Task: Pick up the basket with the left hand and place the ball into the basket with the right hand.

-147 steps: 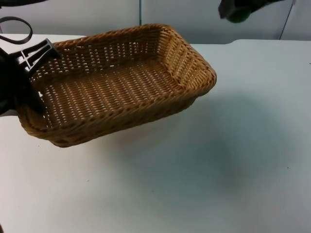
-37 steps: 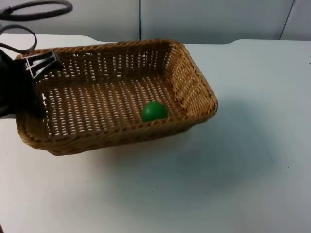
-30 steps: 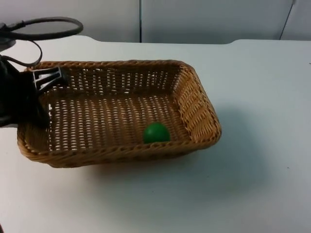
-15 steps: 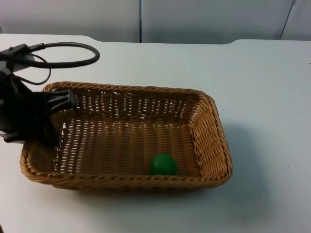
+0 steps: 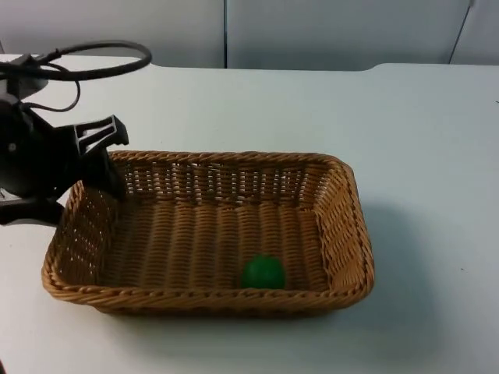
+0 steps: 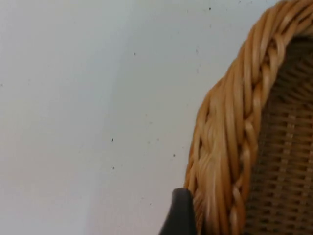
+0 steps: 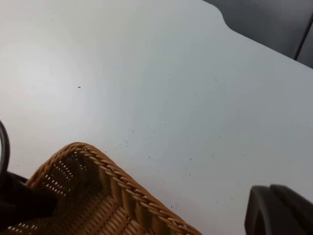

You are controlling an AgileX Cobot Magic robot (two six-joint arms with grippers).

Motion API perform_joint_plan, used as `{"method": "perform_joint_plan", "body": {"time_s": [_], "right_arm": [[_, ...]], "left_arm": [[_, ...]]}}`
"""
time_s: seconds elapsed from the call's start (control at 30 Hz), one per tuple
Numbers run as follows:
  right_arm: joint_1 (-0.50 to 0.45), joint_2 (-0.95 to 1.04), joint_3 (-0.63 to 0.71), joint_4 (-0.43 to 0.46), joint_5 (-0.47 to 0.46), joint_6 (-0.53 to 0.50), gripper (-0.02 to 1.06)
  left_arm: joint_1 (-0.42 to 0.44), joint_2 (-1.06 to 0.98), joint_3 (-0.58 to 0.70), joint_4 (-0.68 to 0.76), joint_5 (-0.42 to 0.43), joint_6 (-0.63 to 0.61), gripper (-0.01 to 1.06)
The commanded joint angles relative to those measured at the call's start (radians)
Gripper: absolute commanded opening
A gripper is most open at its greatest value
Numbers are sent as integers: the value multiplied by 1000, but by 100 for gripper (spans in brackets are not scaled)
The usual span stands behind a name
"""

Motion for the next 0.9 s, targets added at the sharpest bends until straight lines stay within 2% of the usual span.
{"method": "perform_joint_plan", "body": {"time_s": [0.0, 0.13, 0.37, 0.53, 0.6, 0.63, 0.7, 0.73, 0.87], "right_arm": [[-3, -14, 3, 12, -12, -1, 0], [-3, -14, 3, 12, -12, -1, 0], [-3, -14, 3, 12, -10, -1, 0], [-3, -14, 3, 8, -14, -1, 0], [-3, -14, 3, 4, -18, -1, 0], [-3, -14, 3, 4, -18, -1, 0], [-3, -14, 3, 4, -18, -1, 0], [-3, -14, 3, 4, -18, -1, 0], [-3, -16, 3, 2, -10, -1, 0]], "left_arm": [[-3, -1, -17, -15, -18, -4, 70], [-1, -1, -65, 79, -16, -4, 70], [11, -1, -97, 152, -9, -8, 69], [82, -10, -97, 167, 47, -8, 69], [129, -24, -97, 175, 97, -6, 69], [147, -34, -97, 185, 117, -6, 66], [181, -65, -97, 223, 158, -6, 50], [181, -65, -97, 223, 158, -6, 50], [198, -185, -97, 376, 269, 0, 0]]}}
